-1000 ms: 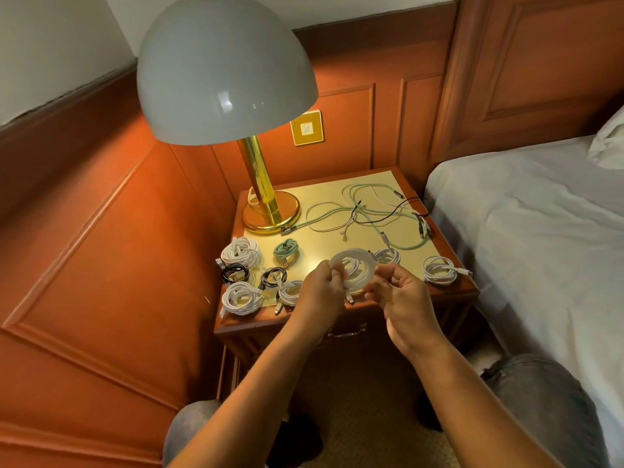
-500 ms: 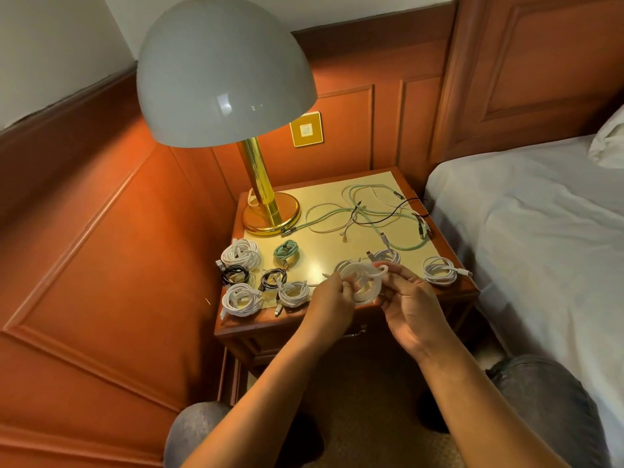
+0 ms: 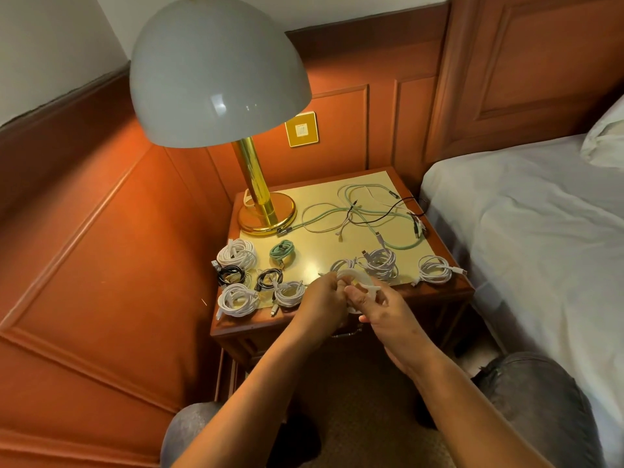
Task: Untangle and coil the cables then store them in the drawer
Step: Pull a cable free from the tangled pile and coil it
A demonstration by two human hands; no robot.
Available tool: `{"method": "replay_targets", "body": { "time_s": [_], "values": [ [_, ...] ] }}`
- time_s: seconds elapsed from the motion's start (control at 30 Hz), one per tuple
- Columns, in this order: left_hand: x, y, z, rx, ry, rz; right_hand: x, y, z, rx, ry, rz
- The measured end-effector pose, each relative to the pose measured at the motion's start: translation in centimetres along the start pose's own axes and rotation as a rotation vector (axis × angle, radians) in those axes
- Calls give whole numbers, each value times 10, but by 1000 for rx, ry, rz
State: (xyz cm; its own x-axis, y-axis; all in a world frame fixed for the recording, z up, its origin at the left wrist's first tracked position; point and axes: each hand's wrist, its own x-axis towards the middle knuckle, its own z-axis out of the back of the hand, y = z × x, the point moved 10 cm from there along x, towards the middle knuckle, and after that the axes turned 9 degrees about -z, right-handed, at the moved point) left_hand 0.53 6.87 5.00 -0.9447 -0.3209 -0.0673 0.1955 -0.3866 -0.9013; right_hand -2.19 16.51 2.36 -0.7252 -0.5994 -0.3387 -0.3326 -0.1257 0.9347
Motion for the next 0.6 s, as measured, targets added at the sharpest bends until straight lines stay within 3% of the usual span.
{"method": "replay_targets", "body": {
  "time_s": [0.2,0.4,0.6],
  "values": [
    [-2,6,5,59,-11,-12,-3,2,5,-143,-98,-50],
    [-7,17,12,-29,-61,37,-12,3,11,-223,-145,-60],
    [-13,33,3,-309,-76,213,-22,18,5,-431,-70,-10]
  ]
}}
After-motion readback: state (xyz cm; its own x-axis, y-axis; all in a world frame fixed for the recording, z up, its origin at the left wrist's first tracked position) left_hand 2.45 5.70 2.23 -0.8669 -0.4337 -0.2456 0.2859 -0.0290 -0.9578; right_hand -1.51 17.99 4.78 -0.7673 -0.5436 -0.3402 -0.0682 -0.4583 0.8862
